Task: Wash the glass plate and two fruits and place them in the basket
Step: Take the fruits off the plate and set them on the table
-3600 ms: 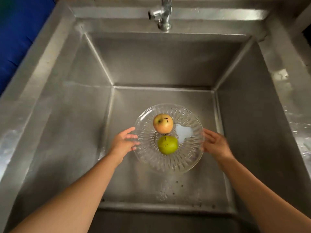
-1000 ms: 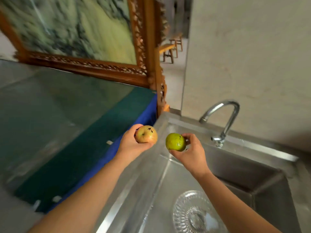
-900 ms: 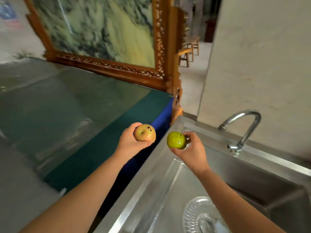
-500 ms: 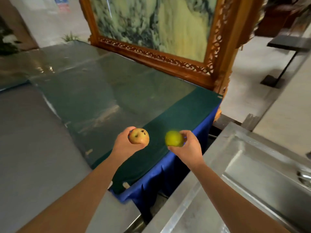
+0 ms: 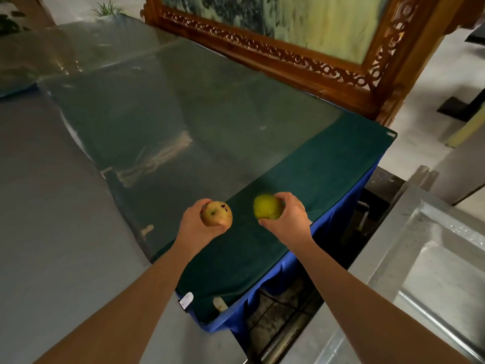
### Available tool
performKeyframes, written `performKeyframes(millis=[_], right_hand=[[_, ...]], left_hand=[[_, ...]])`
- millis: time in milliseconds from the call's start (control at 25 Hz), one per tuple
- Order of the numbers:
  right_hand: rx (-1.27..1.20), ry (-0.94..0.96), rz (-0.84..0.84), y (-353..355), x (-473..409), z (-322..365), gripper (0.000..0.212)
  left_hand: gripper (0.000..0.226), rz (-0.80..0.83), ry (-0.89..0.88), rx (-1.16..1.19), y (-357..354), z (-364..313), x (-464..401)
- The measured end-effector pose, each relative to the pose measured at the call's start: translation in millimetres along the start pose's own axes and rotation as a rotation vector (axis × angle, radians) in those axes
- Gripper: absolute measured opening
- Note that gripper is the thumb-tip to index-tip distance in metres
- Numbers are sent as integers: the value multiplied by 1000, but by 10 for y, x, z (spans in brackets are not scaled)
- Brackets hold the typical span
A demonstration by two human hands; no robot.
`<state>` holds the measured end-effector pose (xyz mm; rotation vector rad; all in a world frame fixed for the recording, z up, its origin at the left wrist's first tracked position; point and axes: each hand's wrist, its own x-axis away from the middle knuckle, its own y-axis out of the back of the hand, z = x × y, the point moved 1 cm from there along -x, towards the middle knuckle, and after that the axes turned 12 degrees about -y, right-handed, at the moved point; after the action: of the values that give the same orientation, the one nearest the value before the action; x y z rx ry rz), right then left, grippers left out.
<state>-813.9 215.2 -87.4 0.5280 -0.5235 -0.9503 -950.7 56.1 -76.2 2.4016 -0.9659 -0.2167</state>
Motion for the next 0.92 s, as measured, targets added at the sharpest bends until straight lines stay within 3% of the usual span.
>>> performKeyframes(millis=[240,600,800,920], right_hand=[[47,-15,53,-130,-12,-149,69],[-71,-39,148,14,87,-145,84],[-368,-87,46,465,337,-303,69],[-502,-79,-121,933,550,-640,52]], left_hand=[[71,-8,13,25,-22,123,6],[101,-23,66,6,38,117,115],[88,-285,-195,-75,-246,-486,348],[78,-117,-437,52,-924,-1138,545]])
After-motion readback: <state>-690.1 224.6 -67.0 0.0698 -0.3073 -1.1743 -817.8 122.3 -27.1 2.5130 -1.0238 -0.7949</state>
